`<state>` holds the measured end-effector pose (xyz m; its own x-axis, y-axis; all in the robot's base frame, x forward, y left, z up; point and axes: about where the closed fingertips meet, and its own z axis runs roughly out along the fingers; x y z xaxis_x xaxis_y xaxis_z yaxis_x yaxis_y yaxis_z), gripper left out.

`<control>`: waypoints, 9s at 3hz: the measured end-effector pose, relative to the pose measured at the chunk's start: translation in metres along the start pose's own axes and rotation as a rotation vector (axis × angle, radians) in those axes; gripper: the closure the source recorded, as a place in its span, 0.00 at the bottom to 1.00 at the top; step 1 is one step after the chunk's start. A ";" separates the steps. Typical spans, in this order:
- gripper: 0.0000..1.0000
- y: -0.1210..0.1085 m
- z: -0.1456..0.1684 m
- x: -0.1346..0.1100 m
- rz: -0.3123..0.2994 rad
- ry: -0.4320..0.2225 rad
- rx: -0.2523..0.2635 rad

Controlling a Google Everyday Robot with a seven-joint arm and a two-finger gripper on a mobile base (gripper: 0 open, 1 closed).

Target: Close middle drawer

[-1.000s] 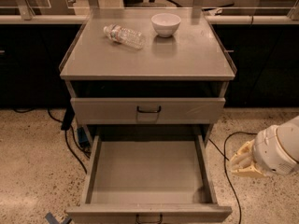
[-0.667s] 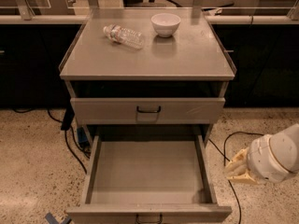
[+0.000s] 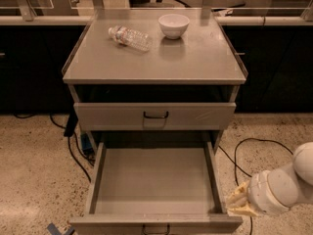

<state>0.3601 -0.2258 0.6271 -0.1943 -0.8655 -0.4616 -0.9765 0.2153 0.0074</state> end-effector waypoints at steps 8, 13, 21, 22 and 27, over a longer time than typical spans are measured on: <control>1.00 0.112 0.246 0.083 0.101 -0.148 -0.204; 0.83 0.072 0.239 0.063 -0.030 -0.068 -0.113; 0.59 0.078 0.234 0.062 -0.038 -0.082 -0.128; 0.90 0.077 0.235 0.061 -0.039 -0.083 -0.130; 1.00 0.042 0.276 0.043 -0.096 0.098 0.006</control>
Offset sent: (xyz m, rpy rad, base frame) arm -0.0082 0.0034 -0.0415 0.0230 0.0435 -0.0068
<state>0.3365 -0.1293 0.3631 -0.1087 -0.9223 -0.3708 -0.9905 0.1322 -0.0385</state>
